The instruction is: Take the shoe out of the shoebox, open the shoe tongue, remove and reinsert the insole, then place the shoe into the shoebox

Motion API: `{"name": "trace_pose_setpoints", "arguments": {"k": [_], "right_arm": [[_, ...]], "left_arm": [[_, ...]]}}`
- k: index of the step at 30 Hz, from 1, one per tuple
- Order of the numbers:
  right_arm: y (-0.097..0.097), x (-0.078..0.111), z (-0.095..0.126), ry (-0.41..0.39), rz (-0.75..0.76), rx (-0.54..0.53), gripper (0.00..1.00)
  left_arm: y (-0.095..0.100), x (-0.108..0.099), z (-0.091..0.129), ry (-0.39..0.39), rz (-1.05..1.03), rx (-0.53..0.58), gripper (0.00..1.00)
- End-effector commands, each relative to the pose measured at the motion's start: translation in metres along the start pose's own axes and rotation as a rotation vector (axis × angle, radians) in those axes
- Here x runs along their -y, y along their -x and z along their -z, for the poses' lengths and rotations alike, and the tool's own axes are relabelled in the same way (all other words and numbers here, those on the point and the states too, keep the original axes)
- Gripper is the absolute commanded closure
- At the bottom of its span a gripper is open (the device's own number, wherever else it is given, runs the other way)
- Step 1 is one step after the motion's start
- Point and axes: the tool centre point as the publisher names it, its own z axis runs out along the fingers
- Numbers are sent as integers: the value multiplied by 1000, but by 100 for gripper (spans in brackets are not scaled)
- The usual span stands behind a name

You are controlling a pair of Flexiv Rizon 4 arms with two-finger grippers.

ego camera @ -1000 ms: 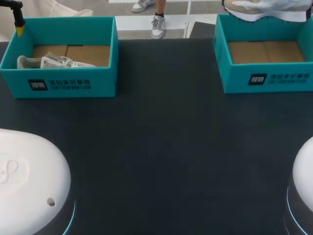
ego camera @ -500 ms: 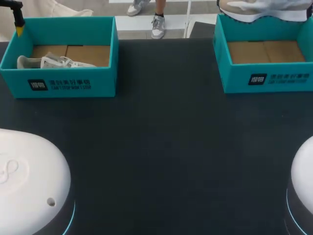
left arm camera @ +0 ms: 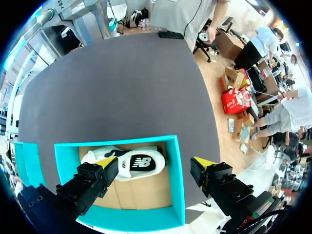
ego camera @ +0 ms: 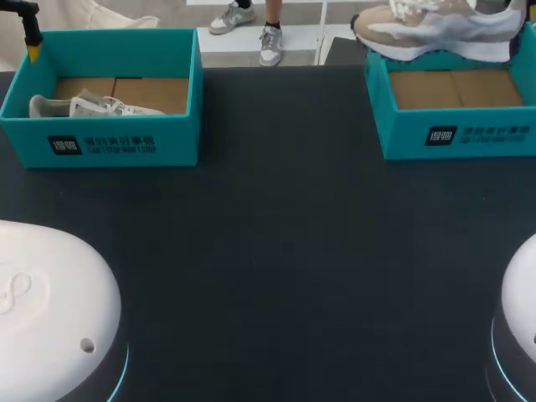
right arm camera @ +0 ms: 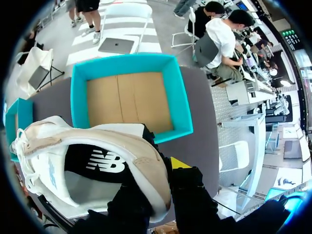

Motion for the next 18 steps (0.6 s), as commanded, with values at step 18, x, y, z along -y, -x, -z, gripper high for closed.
{"name": "trace_pose_setpoints", "arguments": {"k": [18], "right_arm": [[-117, 166, 39, 214, 57, 72, 100]], "left_arm": [[0, 0, 1, -1, -1, -1, 0]]}}
